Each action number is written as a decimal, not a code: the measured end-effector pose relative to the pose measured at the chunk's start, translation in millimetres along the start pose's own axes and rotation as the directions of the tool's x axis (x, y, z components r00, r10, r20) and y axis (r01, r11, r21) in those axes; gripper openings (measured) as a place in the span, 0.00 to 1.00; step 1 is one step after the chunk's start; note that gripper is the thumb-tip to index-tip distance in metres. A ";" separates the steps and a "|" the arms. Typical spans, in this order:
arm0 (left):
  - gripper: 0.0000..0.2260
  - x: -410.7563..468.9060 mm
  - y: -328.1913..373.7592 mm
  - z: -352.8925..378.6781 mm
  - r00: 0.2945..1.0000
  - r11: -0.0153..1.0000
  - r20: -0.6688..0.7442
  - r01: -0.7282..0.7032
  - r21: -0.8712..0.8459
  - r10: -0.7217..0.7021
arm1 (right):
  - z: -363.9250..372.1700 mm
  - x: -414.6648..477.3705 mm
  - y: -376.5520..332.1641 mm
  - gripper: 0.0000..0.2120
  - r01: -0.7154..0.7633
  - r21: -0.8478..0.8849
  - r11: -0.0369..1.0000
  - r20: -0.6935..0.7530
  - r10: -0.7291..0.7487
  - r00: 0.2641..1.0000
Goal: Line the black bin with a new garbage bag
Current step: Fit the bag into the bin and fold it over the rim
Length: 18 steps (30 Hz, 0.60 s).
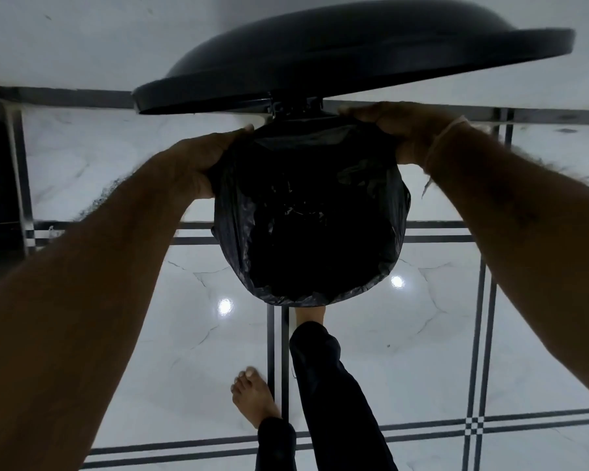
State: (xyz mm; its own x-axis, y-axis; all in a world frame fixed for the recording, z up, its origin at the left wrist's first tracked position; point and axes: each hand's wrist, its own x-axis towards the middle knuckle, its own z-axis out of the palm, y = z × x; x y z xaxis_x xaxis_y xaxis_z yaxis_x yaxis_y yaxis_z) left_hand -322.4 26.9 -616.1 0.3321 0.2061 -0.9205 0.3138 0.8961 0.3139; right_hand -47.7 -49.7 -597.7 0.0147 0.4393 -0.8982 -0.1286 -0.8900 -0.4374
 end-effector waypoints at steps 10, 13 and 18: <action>0.15 -19.6 -66.8 -23.6 0.969 0.966 -0.130 -0.225 -0.130 0.208 | -18.8 -29.5 59.8 0.17 0.158 0.174 0.972 -0.138 -0.135 0.981; 0.27 -21.6 -67.6 -17.8 0.988 0.984 -0.133 -0.096 -0.150 0.077 | -16.1 -27.8 58.8 0.20 0.088 0.287 0.954 -0.109 -0.058 0.992; 0.20 -24.0 -72.1 -12.7 0.962 0.966 -0.227 -0.195 -0.167 0.155 | -16.9 -27.8 64.0 0.20 0.094 0.261 0.961 -0.192 -0.043 0.980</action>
State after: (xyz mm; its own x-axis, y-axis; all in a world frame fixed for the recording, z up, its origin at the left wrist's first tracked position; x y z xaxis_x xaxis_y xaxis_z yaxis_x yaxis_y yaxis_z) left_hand -364.3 -37.7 -619.6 0.1662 0.4262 -0.8892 0.0895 0.8915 0.4441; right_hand -39.6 -120.9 -601.5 0.2106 0.4460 -0.8699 -0.3807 -0.7822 -0.4932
